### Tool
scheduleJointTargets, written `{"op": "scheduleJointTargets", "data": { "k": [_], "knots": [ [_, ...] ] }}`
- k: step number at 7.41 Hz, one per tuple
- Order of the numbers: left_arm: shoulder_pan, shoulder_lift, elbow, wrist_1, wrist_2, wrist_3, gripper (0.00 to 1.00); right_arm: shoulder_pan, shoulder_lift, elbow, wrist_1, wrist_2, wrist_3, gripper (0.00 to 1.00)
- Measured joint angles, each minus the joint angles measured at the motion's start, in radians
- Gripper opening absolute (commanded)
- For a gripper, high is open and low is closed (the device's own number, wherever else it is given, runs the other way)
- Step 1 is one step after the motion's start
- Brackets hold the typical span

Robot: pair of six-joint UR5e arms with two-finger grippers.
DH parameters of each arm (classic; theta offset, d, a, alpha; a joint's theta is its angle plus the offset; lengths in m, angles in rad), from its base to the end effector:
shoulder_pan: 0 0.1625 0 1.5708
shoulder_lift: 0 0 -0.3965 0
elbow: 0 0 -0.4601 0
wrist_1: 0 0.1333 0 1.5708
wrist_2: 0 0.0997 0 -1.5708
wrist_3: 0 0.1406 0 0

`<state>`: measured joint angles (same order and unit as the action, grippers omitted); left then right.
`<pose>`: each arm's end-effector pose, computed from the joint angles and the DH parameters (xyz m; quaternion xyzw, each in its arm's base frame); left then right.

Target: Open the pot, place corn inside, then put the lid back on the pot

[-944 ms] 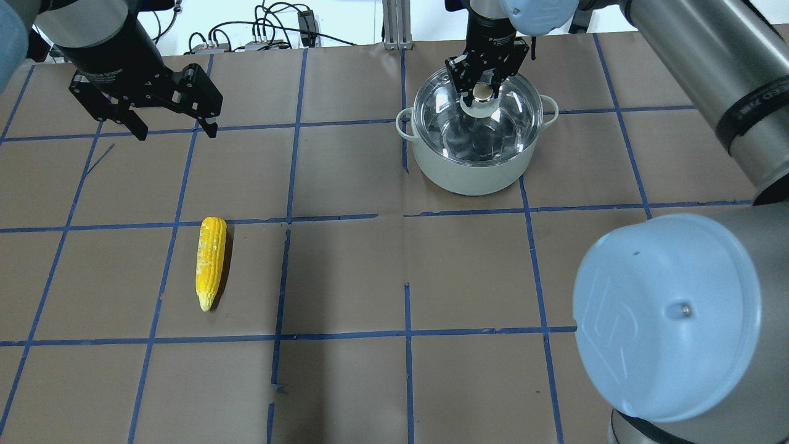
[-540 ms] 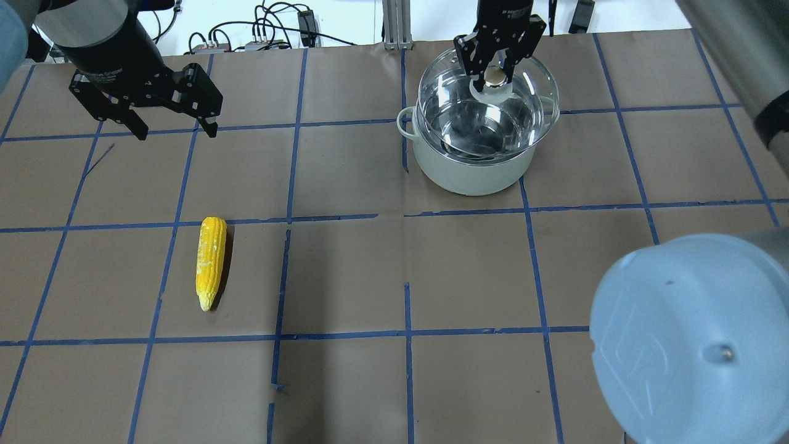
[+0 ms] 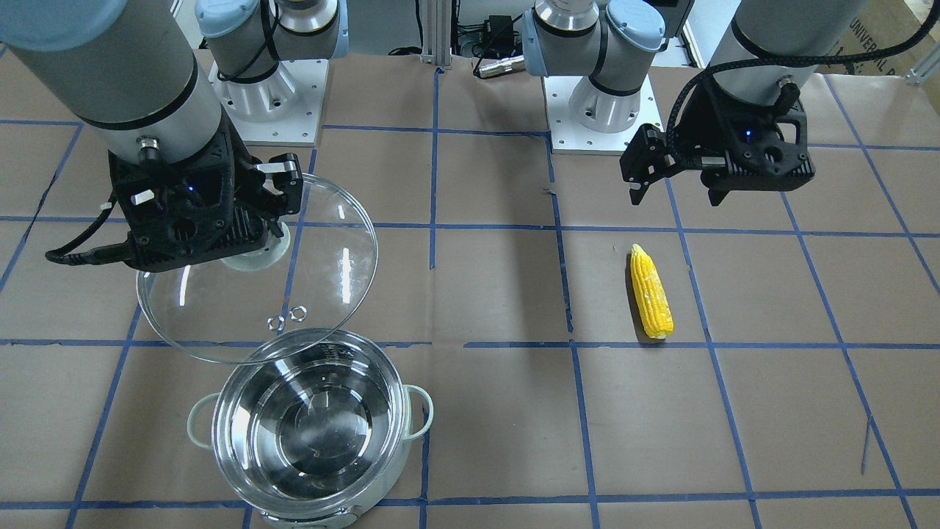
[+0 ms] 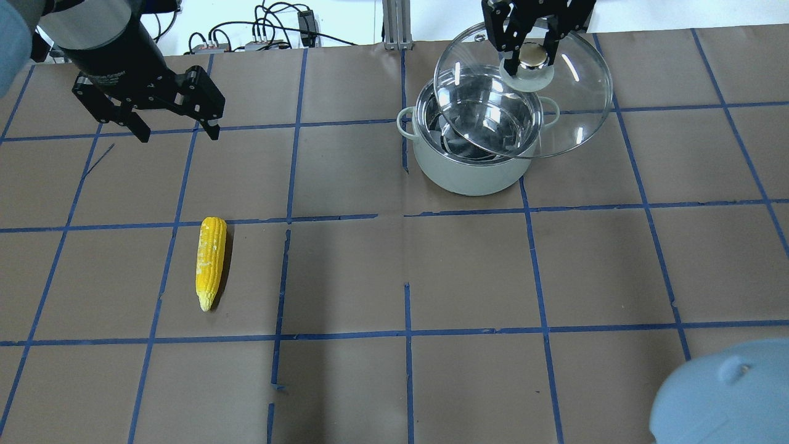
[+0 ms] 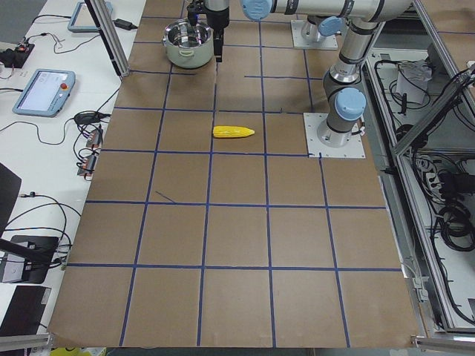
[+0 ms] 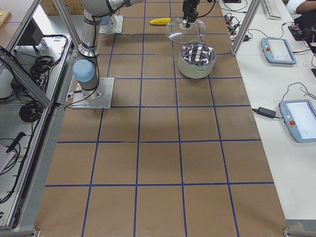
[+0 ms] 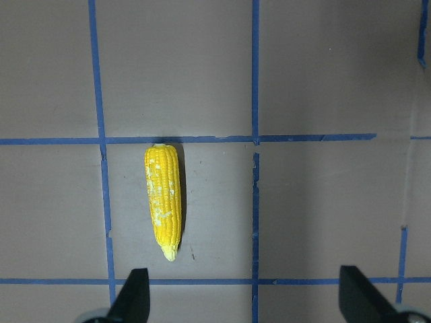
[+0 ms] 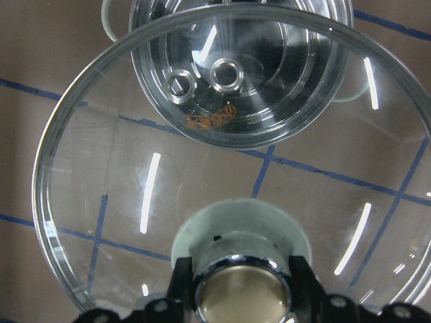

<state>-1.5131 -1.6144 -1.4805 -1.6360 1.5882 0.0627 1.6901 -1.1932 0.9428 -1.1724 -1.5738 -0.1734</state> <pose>-0.0975 -0.5806 0.4377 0.0026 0.9999 0.0098 0.0081 0.2117 -0.6492 0.4913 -0.1455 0.9866 0.0739 0.0005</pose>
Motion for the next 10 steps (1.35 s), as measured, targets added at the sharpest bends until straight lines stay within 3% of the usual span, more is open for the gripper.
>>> {"op": "scheduleJointTargets", "data": {
  "k": [4,7,10],
  "knots": [
    [-0.021,-0.017,-0.072,0.048,-0.012,-0.004,1.00,0.002,-0.016,0.043,0.028,-0.001,0.001,0.31],
    [0.032,-0.040,-0.261,0.267,-0.013,0.104,1.00,0.001,-0.017,0.051,0.027,-0.002,-0.003,0.31],
    [0.177,-0.095,-0.475,0.509,-0.025,0.278,1.00,-0.001,-0.017,0.051,0.024,-0.001,-0.003,0.31]
  ]
}}
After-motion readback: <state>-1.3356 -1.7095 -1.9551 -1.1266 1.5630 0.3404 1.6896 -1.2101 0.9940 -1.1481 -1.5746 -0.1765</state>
